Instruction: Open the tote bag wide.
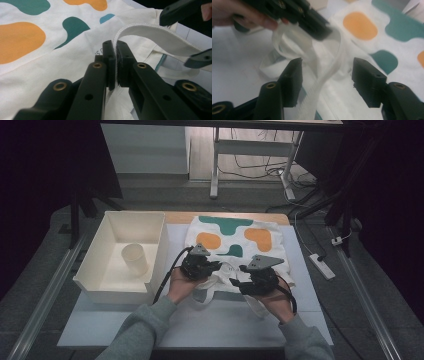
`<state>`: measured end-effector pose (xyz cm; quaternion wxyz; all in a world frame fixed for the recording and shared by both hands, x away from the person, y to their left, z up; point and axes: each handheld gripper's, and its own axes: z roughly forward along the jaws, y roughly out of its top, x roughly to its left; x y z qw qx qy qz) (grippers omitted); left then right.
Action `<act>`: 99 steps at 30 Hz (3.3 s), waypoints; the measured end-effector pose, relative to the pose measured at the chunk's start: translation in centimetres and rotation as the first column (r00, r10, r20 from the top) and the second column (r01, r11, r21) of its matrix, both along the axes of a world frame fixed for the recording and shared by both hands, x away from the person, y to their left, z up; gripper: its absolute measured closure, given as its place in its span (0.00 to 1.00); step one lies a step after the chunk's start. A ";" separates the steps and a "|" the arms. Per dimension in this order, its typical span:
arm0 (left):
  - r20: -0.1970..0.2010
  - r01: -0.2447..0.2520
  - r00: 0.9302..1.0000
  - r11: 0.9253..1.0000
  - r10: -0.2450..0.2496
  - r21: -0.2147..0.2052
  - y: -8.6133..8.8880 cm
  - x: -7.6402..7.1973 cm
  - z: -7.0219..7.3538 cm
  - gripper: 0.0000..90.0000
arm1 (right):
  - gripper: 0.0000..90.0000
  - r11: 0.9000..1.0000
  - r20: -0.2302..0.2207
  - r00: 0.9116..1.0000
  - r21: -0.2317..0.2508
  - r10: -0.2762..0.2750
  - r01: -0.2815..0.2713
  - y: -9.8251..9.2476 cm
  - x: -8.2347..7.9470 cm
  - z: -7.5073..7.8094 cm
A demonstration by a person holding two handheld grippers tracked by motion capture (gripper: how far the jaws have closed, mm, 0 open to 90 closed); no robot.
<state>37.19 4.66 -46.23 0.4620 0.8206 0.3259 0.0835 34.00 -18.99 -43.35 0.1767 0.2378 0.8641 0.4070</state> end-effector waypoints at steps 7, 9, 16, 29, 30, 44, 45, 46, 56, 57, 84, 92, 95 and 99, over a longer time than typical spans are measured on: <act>0.000 -0.001 1.000 1.000 0.001 0.000 0.0 -0.1 0.0 0.95 | 0.80 1.000 -0.085 0.996 -0.023 0.016 -0.018 -0.8 0.0 -0.8; 0.003 0.004 1.000 1.000 -0.004 0.005 -0.1 -0.1 -0.1 0.95 | 0.91 0.999 -0.088 0.996 -0.041 0.005 -0.009 -1.0 0.0 -1.1; -0.005 0.012 1.000 1.000 -0.012 0.006 -0.3 -0.1 -0.3 0.95 | 0.96 0.997 -0.058 0.997 -0.059 -0.048 0.045 -2.0 1.0 -1.2; 0.000 0.024 1.000 1.000 -0.024 0.010 -0.7 -0.1 -0.4 0.93 | 0.96 0.994 0.007 0.994 -0.013 -0.106 0.106 -2.9 4.8 -0.1; 0.001 0.025 1.000 1.000 -0.025 0.007 -0.7 -0.1 -0.4 0.93 | 0.96 0.994 0.015 0.994 -0.013 -0.106 0.106 -2.9 5.1 0.1; -0.006 0.014 1.000 1.000 -0.014 0.015 -1.3 0.4 -1.0 0.92 | 0.96 0.994 0.032 0.993 -0.011 -0.110 0.111 -1.5 9.4 -0.4; -0.008 0.013 1.000 1.000 -0.013 0.017 -1.4 0.5 -1.1 0.91 | 0.96 0.993 0.025 0.993 -0.018 -0.112 0.113 -1.5 9.6 -0.7; -0.009 0.014 1.000 1.000 -0.013 0.021 -1.5 0.6 -1.2 0.90 | 0.96 0.993 0.020 0.993 -0.023 -0.115 0.116 -1.5 9.8 -0.9; 0.030 -0.017 0.999 1.000 0.017 -0.020 -1.1 0.6 -0.4 0.60 | 0.97 0.987 -0.006 0.989 -0.070 -0.147 0.146 -2.1 11.6 -2.9; 0.034 -0.021 0.999 0.999 0.022 -0.030 -0.9 0.5 -0.1 0.57 | 0.97 0.986 -0.016 0.988 -0.067 -0.152 0.151 -2.3 11.8 -3.1; 0.036 0.029 0.999 1.000 -0.028 -0.007 -0.1 -0.6 1.1 0.49 | 0.96 0.906 -0.089 0.902 -0.003 -0.422 0.424 -9.2 14.9 -4.6; 0.036 0.027 0.999 1.000 -0.027 -0.003 0.0 -0.7 1.2 0.48 | 0.62 0.918 -0.086 0.914 -0.041 -0.397 0.395 -8.6 14.5 -4.3; 0.041 0.024 0.999 1.000 -0.024 -0.002 0.3 -0.8 1.2 0.48 | 0.51 0.923 -0.069 0.921 0.002 -0.383 0.384 -8.3 13.5 -2.8; 0.043 0.024 0.999 1.000 -0.024 -0.002 0.4 -0.9 1.2 0.48 | 0.44 0.937 -0.037 0.937 0.037 -0.346 0.348 -7.9 11.6 -0.9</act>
